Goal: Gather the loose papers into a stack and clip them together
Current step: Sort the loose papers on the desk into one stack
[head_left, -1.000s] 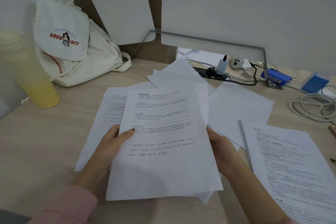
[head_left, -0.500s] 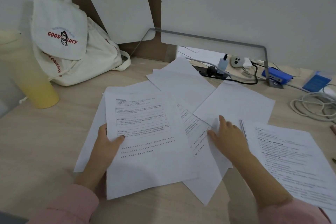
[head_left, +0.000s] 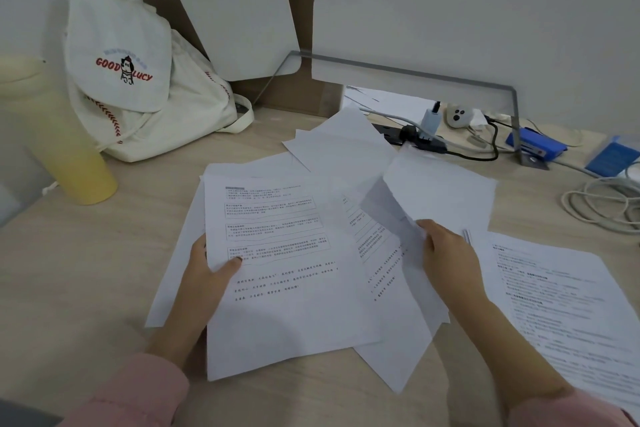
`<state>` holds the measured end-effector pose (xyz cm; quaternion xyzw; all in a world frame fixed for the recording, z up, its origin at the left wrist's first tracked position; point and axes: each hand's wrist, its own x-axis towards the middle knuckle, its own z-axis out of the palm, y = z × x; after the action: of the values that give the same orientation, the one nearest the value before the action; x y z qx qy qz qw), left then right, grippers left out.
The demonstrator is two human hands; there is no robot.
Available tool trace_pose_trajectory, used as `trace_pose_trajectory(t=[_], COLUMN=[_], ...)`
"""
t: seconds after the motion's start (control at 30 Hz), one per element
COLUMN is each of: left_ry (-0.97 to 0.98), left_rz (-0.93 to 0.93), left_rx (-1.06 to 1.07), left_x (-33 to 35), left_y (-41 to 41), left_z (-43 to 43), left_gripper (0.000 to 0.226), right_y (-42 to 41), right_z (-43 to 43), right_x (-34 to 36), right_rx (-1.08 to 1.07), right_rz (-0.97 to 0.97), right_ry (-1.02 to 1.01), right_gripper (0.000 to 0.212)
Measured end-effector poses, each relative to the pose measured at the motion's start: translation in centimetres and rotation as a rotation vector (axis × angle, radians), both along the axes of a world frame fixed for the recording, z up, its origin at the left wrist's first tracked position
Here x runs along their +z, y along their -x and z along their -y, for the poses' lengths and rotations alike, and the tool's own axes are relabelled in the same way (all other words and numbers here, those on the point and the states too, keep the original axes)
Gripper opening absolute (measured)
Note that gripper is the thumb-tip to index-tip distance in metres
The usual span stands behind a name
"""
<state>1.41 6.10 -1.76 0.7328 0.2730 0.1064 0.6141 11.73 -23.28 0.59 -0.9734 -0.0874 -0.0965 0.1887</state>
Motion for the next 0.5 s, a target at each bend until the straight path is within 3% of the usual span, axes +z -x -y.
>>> trace_pose_trajectory(t=[0.13, 0.37, 0.5], left_ry=[-0.006, 0.003, 0.034], left_rz=[0.012, 0.040, 0.028], left_rx=[-0.018, -0.025, -0.007], left_x=[0.0, 0.0, 0.1], left_y=[0.0, 0.2, 0.3], left_z=[-0.1, 0.0, 0.0], left_gripper=[0.060, 0.057, 0.057], right_y=[1.9, 3.3, 2.3], right_z=[-2.6, -3.8, -2.8], right_x=[2.9, 8.9, 7.7], right_rx=[0.176, 0.340, 0.244], right_rz=[-0.001, -0.386, -0.487], right_ry=[-0.355, -1.399, -1.599], right_gripper=[0.028, 0.025, 0.028])
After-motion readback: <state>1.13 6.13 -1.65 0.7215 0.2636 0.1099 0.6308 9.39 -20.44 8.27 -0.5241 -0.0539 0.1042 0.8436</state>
